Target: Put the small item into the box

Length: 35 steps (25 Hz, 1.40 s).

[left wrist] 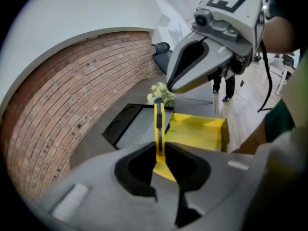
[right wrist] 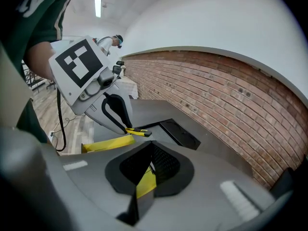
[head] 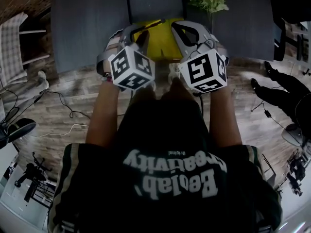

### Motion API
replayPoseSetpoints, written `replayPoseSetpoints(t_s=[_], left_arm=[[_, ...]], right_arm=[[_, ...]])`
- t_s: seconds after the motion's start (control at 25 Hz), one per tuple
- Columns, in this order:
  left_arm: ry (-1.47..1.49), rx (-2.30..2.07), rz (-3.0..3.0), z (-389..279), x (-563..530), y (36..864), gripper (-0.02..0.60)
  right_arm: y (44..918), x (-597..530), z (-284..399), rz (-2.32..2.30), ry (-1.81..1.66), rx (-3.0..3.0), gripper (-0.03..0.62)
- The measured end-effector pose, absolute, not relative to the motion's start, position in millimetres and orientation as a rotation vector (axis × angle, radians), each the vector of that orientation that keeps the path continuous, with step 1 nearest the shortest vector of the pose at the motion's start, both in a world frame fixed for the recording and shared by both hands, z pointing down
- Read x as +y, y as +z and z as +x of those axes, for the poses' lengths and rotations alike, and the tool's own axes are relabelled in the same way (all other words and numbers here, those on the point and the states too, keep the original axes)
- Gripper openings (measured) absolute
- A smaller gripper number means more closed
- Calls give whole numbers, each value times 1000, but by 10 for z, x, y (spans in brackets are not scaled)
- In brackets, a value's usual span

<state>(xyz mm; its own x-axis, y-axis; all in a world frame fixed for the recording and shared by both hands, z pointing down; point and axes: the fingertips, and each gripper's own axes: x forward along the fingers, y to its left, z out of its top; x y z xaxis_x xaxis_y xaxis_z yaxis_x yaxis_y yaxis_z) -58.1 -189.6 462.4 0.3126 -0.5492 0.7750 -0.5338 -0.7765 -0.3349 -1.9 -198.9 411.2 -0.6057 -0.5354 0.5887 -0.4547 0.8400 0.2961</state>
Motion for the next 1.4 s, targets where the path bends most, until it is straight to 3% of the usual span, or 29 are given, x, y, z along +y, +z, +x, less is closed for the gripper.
replayPoseSetpoints(t_s=[1.4], left_arm=[[-1806, 882, -2569, -462, -1937, 5451, 60]], right_arm=[[4626, -2174, 90, 649, -32, -2341, 6]])
